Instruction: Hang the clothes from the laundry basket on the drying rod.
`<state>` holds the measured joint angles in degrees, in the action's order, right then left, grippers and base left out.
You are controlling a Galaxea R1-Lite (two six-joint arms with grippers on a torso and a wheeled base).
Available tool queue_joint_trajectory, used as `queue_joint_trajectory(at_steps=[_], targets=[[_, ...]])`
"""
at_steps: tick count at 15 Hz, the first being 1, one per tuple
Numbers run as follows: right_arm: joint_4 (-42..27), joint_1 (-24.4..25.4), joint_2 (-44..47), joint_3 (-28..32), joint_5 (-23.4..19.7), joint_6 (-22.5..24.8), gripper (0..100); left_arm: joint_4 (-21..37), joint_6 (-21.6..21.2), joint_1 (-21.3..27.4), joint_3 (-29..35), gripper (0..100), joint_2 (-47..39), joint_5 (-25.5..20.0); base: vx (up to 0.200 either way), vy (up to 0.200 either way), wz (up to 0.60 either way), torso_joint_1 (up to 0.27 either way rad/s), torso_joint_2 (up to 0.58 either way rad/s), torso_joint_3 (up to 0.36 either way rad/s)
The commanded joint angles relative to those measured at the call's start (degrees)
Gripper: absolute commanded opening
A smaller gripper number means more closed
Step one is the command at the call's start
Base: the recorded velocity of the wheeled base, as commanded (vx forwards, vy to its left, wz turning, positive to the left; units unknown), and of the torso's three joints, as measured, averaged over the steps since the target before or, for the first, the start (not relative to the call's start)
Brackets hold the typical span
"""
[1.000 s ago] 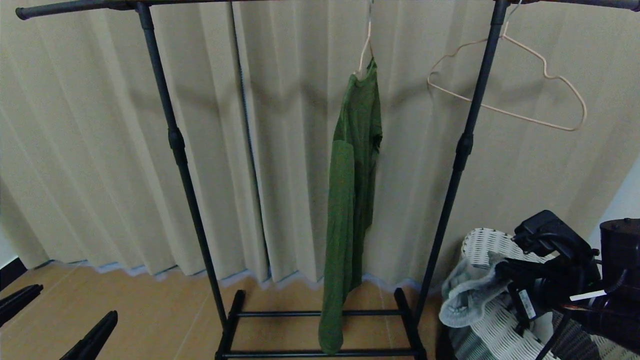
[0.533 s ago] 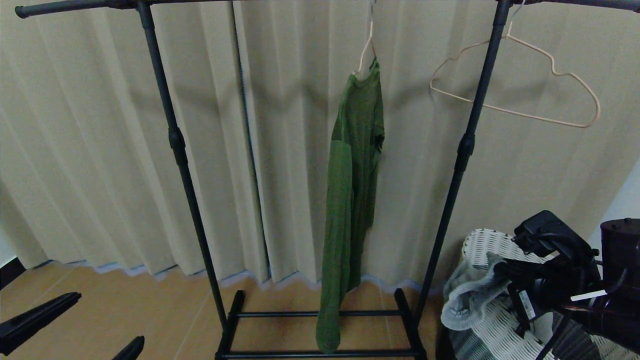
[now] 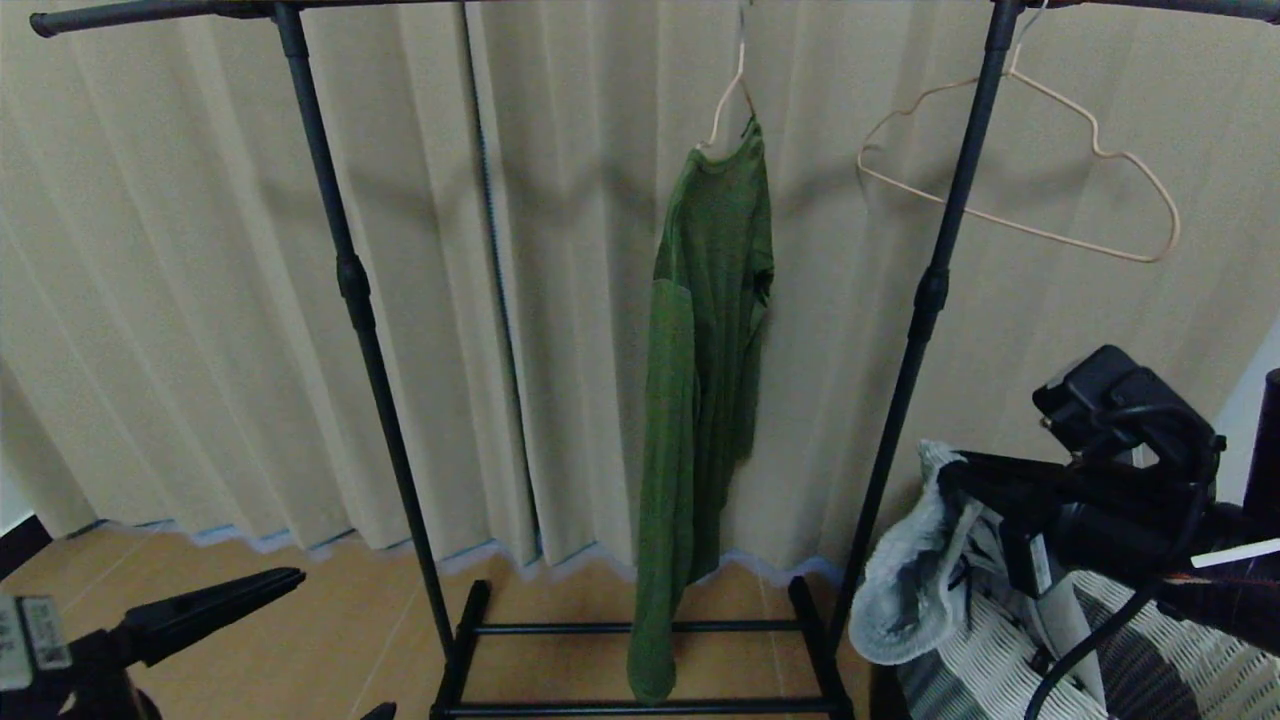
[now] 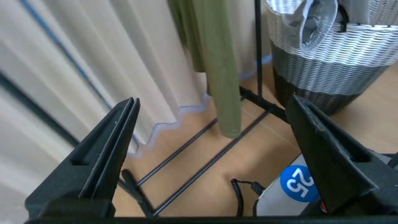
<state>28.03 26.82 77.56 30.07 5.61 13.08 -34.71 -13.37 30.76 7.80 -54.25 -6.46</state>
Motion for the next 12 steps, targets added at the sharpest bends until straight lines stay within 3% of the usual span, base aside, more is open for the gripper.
queue_joint_trajectory(at_steps=[1,3,7,10,12], targets=[[0.45,2.89,-0.56,4.2,-2.18,-0.25,0,-0.19,0.45,1.06,10.39,100,-17.21,-0.31,0.0,0.0,0.0,0.0,0.0,0.0],[0.8,4.38,-0.74,6.22,-3.32,-0.86,0,-0.27,3.62,5.19,16.63,100,-25.82,-0.22,0.0,0.0,0.0,0.0,0.0,0.0],[0.54,9.22,-1.79,9.39,-4.9,-8.42,0,-1.5,12.14,15.3,24.98,100,-38.48,0.84,0.0,0.0,0.0,0.0,0.0,0.0],[0.8,11.94,-3.99,9.92,-8.16,-9.21,0,-7.48,17.24,20.66,29.29,100,-49.11,5.58,0.0,0.0,0.0,0.0,0.0,0.0],[0.71,13.52,-5.4,10.18,-9.21,-9.39,0,-10.47,18.29,21.98,30.87,100,-54.12,7.6,0.0,0.0,0.0,0.0,0.0,0.0]])
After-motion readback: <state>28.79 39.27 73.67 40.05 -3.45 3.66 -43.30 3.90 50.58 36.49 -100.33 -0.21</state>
